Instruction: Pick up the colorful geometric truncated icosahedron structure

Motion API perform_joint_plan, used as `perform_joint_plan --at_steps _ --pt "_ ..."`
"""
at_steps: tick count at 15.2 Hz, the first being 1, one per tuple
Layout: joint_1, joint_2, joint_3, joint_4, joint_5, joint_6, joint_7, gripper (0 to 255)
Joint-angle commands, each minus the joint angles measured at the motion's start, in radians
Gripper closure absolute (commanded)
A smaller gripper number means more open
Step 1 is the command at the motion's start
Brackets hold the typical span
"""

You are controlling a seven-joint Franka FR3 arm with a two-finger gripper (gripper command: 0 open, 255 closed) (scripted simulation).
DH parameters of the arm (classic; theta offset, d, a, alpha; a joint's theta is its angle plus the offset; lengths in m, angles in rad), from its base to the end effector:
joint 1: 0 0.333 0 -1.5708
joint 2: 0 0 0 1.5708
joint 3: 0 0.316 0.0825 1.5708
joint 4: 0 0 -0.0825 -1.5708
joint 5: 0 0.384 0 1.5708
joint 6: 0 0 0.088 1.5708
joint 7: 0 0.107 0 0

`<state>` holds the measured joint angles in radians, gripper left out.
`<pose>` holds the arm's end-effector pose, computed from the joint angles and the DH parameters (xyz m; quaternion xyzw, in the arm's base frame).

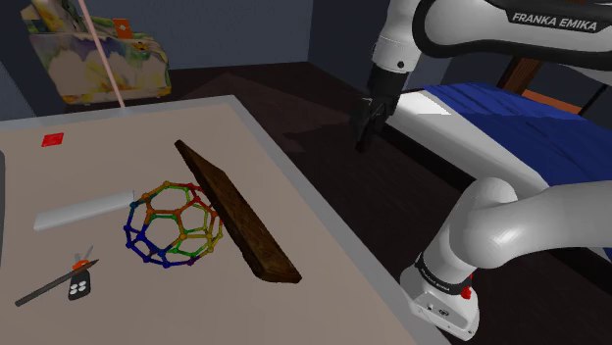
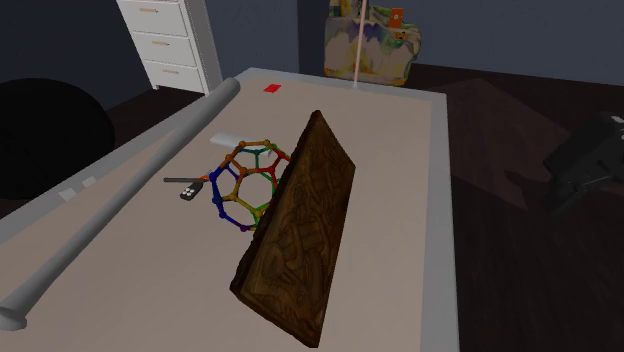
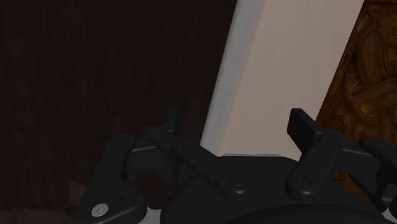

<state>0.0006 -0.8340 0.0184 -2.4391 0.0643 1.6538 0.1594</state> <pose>0.3010 0.0136 0.5732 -0.9966 0.0748 -0.0220 0.0273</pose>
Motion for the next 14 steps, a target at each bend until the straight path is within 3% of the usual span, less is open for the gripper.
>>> perform_joint_plan --at_steps 1,7,14 --pt "0.000 0.000 0.000 0.000 0.000 0.000 0.000 0" --pt "-0.001 0.011 0.161 -0.026 0.143 0.046 0.298 0" --pt "-0.021 0.118 0.352 0.026 0.284 0.140 0.638 0"
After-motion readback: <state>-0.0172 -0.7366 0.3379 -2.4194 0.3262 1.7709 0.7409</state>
